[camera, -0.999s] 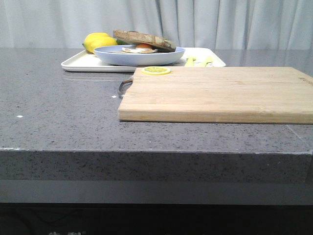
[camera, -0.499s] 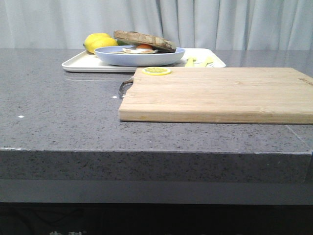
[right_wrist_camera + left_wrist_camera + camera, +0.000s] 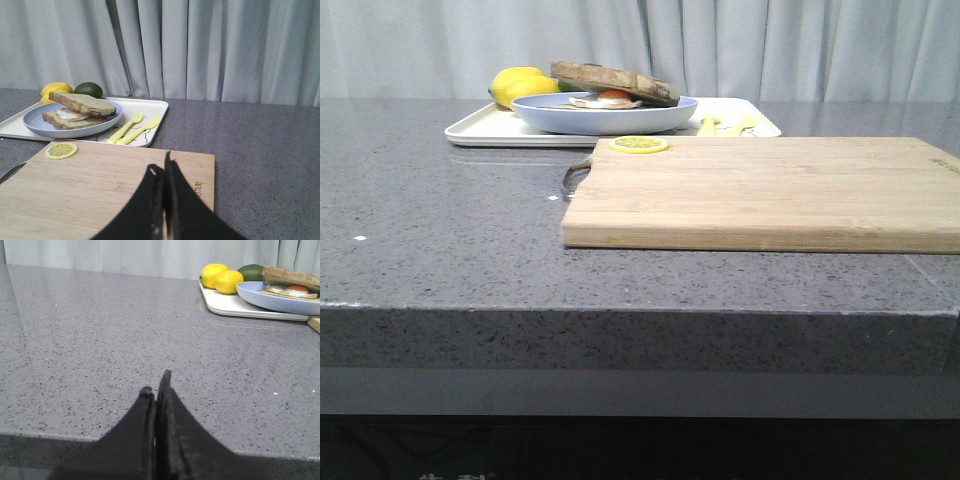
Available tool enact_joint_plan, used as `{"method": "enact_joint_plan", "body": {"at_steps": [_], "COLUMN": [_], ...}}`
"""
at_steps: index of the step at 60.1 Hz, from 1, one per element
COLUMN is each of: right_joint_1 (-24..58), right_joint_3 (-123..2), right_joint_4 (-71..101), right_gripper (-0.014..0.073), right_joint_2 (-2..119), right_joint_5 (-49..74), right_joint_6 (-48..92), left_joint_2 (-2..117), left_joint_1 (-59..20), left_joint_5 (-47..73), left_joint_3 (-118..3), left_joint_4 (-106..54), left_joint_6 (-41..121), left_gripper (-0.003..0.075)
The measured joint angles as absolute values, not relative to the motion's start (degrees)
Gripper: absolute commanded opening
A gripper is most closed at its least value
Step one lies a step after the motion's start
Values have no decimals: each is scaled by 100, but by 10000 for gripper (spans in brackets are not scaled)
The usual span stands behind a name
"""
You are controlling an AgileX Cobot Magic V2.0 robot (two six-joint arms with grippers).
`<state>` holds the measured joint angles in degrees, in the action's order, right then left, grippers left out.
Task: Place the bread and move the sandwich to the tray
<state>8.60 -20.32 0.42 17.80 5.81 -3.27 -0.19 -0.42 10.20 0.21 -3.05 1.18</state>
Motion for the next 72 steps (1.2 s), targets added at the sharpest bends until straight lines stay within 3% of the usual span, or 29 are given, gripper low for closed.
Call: {"method": "enact_joint_plan", "body": {"at_steps": [52,72], "right_joint_1": [860,475], "right_joint_3": [-1964,-178], "right_joint_4": [0,449], "right_gripper": [-59,-59], "right_joint_2": [1780,799], "right_joint_5": [538,520], "right_joint_6": [-327,-327], "left_joint_2": [-19,-19], "left_joint_1": [-42,-42], "left_joint_5": [1020,1020], "left_joint_3": [21,21], "left_joint_4": [-305,-305], "left_joint_6": [118,118], "left_gripper": [-19,-19]}}
